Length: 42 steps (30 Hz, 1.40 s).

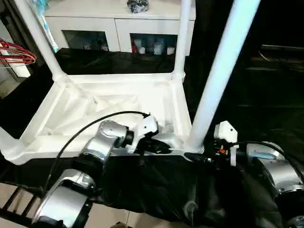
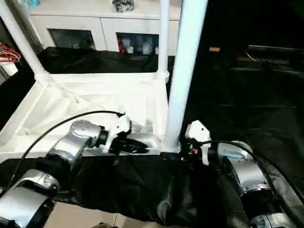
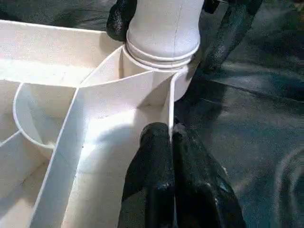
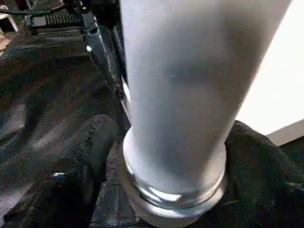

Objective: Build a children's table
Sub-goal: Rotate leg to tighten

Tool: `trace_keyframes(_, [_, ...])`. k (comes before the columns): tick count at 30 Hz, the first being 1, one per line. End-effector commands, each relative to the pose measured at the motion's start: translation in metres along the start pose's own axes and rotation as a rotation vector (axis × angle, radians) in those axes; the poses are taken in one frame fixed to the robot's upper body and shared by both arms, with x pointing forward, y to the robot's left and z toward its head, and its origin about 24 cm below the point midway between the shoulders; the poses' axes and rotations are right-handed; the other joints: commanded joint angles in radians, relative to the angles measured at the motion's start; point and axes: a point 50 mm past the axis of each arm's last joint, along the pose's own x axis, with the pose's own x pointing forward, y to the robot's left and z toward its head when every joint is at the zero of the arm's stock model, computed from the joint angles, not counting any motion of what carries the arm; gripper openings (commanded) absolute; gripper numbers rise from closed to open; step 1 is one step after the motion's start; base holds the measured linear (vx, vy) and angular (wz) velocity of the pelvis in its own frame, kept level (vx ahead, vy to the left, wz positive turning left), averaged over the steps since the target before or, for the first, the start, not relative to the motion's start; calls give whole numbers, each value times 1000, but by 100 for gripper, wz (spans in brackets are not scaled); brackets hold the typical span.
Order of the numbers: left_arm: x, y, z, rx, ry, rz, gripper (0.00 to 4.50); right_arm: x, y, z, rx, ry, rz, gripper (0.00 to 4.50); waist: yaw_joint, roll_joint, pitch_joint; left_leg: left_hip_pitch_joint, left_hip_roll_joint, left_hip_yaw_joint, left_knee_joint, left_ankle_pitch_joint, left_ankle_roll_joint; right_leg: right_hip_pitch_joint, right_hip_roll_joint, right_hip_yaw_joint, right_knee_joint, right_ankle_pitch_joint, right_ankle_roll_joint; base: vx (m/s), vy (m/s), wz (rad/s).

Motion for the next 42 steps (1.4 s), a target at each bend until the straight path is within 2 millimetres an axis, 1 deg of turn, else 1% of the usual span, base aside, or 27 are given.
trace_keyframes(1, [1,0,18,71,-78,-27,0,5,10,-11,40,44,56,341,1,-25,-60,6,23,-8,-70,-218,86,47,-41,23,-70,-231,-260,0,0,0])
trace_keyframes(2, [0,0,17,70,-77,-29,0,5,10,-11,41,44,59,308,2,-24,-60,6,23,-9,-70,-215,86,47,-41,23,-70,-227,-261,0,0,0])
trace_keyframes(5, [0,0,17,67,-77,-22,0,8,13,-12,49,36,76,300,3,-26,-60,6,23,-8,-69,-207,88,47,-41,24,-69,-220,-263,0,0,0])
trace_keyframes(8, [0,1,17,63,-80,-8,0,11,15,-12,62,24,78,274,3,-24,-60,6,23,-8,-69,-206,88,47,-41,23,-69,-221,-262,0,0,0])
trace_keyframes(10, [1,1,17,63,-81,-3,0,12,15,-12,67,19,76,274,3,-25,-60,6,23,-8,-69,-208,87,47,-41,23,-69,-221,-263,0,0,0])
trace_keyframes(13, [13,5,21,55,-97,86,0,23,9,-13,103,-33,-37,270,0,-26,-59,6,22,-9,-70,-219,77,44,-43,24,-72,-244,-259,0,0,0])
trace_keyframes(14, [21,8,24,48,-102,134,0,30,4,-16,129,-39,-131,270,-5,-26,-59,7,21,-9,-71,-221,66,43,-43,24,-73,-256,-254,0,0,0])
trace_keyframes(15, [23,8,25,46,-103,146,0,32,2,-17,140,-37,-159,268,-9,-25,-57,7,19,-12,-74,-237,57,44,-43,22,-76,-283,-246,0,0,0])
trace_keyframes(16, [28,10,28,38,-106,176,0,37,-2,-19,142,-24,-229,268,-9,-25,-57,7,19,-12,-74,-237,57,44,-43,22,-76,-283,-246,0,0,0])
trace_keyframes(17, [31,10,29,32,-108,193,0,40,-5,-20,141,-13,-279,268,-19,-27,-56,8,15,-13,-76,-259,41,44,-41,21,-81,-331,-226,0,0,0])
trace_keyframes(18, [35,12,31,28,-109,215,0,44,-8,-21,144,-4,-331,268,-24,-27,-55,10,14,-11,-74,-264,35,40,-41,23,-84,-345,-220,0,0,0])
trace_keyframes(21, [48,15,39,3,-121,294,0,57,-13,-18,184,-13,-450,267,-34,-27,-54,9,12,-14,-76,-280,32,39,-40,21,-90,-384,-203,0,0,0])
trace_keyframes(22, [48,15,39,3,-121,294,0,57,-13,-18,184,-13,-450,267,-34,-27,-54,9,12,-14,-76,-280,32,39,-40,21,-90,-384,-203,0,0,0])
trace_keyframes(23, [56,16,45,-9,-129,335,0,69,-12,-14,211,-22,-491,267,-35,-22,-55,10,13,-13,-75,-280,37,38,-39,23,-90,-369,-204,0,0,0])
trace_keyframes(25, [59,16,46,-9,-130,346,0,73,-11,-12,214,-23,-503,267,-36,-23,-56,7,12,-16,-77,-276,37,41,-39,21,-89,-362,-204,0,0,0])
trace_keyframes(26, [63,15,48,-9,-134,340,0,80,-10,-10,212,-36,-505,267,-36,-20,-57,8,13,-15,-77,-279,38,39,-39,21,-90,-349,-207,0,0,0])
trace_keyframes(27, [68,12,51,-6,-145,323,0,88,-8,-4,191,-63,-497,302,-38,-21,-56,6,12,-15,-77,-281,38,41,-38,21,-88,-340,-209,0,0,0])
trace_keyframes(28, [68,12,51,-5,-146,322,0,88,-7,-4,189,-65,-496,323,-38,-21,-56,6,12,-15,-77,-281,38,41,-38,21,-88,-340,-209,0,0,0])
trace_keyframes(29, [70,10,51,-2,-149,311,0,90,-7,-1,177,-92,-487,337,-37,-18,-58,8,13,-14,-76,-279,44,40,-40,22,-88,-321,-215,0,0,0])
trace_keyframes(31, [69,9,50,4,-151,300,0,86,-9,2,173,-121,-481,339,-37,-19,-59,8,13,-13,-75,-275,51,40,-40,22,-87,-302,-224,0,0,0])
trace_keyframes(33, [67,9,49,13,-150,287,0,80,-12,1,158,-114,-477,369,-35,-18,-60,6,14,-13,-74,-257,61,43,-38,23,-82,-269,-233,0,0,0])
trace_keyframes(36, [61,8,45,17,-150,256,0,68,-16,1,145,-118,-454,387,-33,-16,-63,4,14,-12,-70,-232,79,47,-39,23,-76,-212,-251,0,0,0])
trace_keyframes(37, [61,8,45,17,-150,252,0,67,-16,1,141,-118,-449,404,-31,-17,-65,5,15,-11,-68,-217,86,47,-39,23,-74,-185,-260,0,0,0])
trace_keyframes(38, [56,7,42,16,-148,224,0,60,-16,1,118,-118,-410,404,-28,-18,-66,4,14,-10,-66,-201,95,51,-39,22,-71,-160,-268,0,0,0])
trace_keyframes(39, [56,7,42,16,-148,224,0,60,-16,1,118,-118,-410,418,-25,-17,-67,5,15,-10,-65,-193,101,51,-39,23,-70,-147,-272,0,0,0])
trace_keyframes(40, [52,7,39,16,-147,207,0,54,-16,1,87,-110,-384,426,-20,-20,-68,4,15,-9,-62,-173,114,52,-40,23,-66,-122,-279,0,0,0])
trace_keyframes(42, [45,6,35,18,-145,176,0,45,-13,-1,35,-86,-315,432,-12,-20,-66,3,16,-7,-61,-161,129,52,-40,22,-65,-121,-281,0,0,0])
